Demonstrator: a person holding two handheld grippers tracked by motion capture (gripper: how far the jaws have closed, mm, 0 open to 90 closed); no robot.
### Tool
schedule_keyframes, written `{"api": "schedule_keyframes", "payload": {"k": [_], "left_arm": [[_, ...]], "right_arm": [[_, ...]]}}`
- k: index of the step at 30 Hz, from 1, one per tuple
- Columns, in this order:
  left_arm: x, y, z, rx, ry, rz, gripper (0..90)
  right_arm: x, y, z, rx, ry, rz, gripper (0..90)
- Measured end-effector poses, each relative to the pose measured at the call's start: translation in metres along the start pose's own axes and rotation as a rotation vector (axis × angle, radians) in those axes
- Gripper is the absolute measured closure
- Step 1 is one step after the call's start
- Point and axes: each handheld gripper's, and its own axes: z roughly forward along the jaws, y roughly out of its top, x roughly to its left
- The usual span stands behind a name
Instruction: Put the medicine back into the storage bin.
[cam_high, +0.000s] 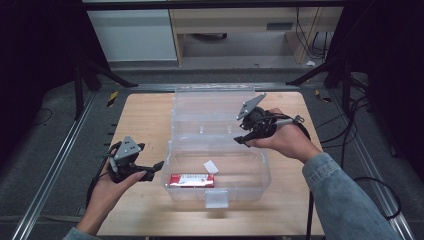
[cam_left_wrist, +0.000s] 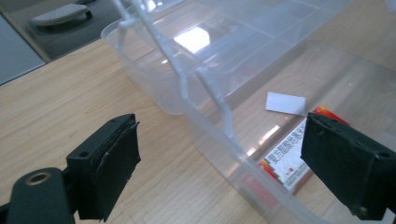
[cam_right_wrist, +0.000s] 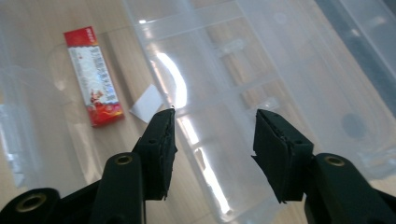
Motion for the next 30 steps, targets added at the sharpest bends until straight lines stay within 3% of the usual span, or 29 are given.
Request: {"api": "schedule_keyframes", "payload": {"k": [8,14,20,27,30], "left_arm": [[-0.015,0.011,-0.003,0.015,-0.067,0.061,15.8],[-0.029,0.014,0.002,0.025,-0.122,0.105,17.2],[-0.04,0.015,0.011,0.044,-0.151,0.134,19.7],[-0.049,0.009,0.018,0.068,-0.213,0.138,25.5],[-0.055,0.006,0.021,0.087,-0.244,0.155,26.2]], "right_arm": [[-0.015,0.001,-0.008,0.03,-0.041,-0.015,54.8],[-0.026,0.003,-0.013,0.049,-0.081,-0.009,55.0],[-0.038,0.007,-0.017,0.067,-0.13,-0.016,56.7],[-0.05,0.007,-0.01,0.077,-0.158,-0.036,58.8],[-0.053,0.008,-0.002,0.084,-0.147,-0.038,56.5]]}}
